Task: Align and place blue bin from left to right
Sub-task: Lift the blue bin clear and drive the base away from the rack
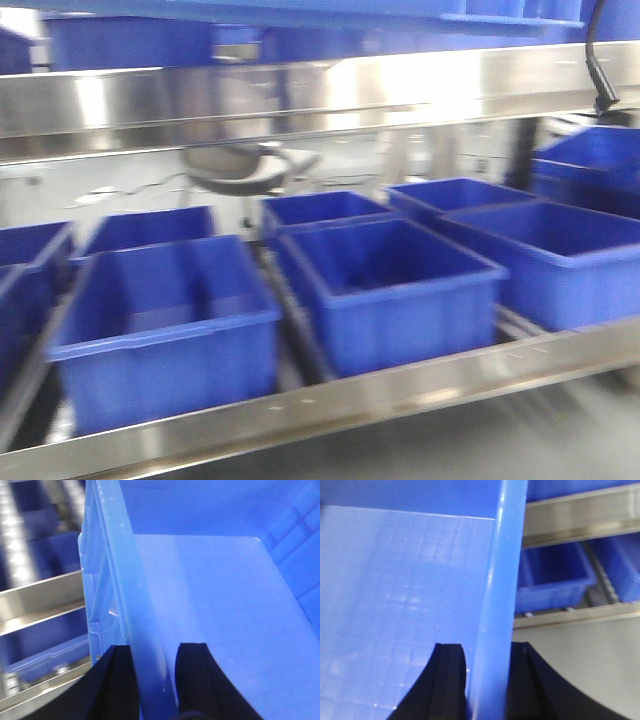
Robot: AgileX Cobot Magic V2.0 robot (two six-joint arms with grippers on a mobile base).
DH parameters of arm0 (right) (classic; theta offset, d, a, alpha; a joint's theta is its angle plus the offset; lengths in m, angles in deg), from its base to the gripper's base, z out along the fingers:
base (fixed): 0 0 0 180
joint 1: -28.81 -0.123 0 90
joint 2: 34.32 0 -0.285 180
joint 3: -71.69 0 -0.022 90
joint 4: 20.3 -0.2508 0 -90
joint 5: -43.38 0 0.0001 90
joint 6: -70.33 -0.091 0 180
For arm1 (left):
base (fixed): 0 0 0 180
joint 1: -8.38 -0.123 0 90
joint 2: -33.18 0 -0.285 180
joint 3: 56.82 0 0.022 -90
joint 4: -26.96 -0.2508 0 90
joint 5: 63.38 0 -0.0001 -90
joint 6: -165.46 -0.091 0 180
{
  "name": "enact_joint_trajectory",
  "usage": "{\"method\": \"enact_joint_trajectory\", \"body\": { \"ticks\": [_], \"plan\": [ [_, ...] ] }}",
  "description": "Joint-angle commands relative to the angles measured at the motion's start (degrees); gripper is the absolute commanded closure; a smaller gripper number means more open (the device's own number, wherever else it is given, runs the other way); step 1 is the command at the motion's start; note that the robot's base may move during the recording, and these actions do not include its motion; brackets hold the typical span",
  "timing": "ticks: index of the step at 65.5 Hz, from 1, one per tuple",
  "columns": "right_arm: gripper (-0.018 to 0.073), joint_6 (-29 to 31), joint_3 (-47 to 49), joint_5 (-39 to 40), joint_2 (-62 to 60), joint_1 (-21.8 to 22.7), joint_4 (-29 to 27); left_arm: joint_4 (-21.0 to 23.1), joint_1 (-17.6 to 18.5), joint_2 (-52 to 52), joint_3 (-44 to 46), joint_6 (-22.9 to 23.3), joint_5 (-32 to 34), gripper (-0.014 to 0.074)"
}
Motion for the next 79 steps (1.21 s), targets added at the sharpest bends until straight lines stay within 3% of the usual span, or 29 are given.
{"method": "enact_joint_trajectory", "body": {
  "ticks": [1, 79],
  "plan": [
    [0.0627, 1.4, 0.8, 7.4, -1.1, -1.0, -5.0, 7.7, 1.4, -1.1, 1.0, -1.1, 5.0, 0.0708],
    [0.0627, 1.4, 0.8, 7.4, -1.1, -1.0, -5.0, 7.7, 1.4, -1.1, 1.0, -1.1, 5.0, 0.0708]
  ]
}}
